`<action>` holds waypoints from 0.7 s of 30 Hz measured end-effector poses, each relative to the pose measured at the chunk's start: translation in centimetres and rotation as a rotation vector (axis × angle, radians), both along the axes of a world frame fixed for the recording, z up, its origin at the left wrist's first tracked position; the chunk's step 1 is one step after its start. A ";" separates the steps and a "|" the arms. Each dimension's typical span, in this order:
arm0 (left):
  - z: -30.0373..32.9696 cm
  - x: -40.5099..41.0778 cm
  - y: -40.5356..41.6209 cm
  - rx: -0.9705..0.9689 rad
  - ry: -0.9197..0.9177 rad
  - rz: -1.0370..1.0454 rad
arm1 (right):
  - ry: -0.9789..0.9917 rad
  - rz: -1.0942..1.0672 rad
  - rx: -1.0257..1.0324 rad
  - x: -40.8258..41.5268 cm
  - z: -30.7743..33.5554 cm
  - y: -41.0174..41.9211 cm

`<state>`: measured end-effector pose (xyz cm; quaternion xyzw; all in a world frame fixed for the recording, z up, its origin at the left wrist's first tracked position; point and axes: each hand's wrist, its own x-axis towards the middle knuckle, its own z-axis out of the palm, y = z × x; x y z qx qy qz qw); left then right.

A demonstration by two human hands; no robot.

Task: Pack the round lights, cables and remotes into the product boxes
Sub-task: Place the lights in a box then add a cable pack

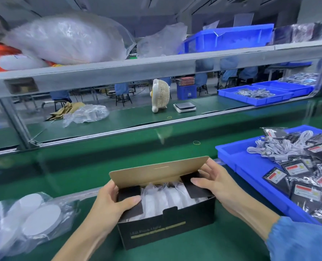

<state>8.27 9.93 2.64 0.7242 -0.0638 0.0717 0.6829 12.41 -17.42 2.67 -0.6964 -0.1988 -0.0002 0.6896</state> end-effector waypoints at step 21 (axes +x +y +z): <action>0.2 -2.3 0.8 0.403 -0.408 -0.010 | -0.136 -0.005 -0.003 -1.3 -1.2 -1.2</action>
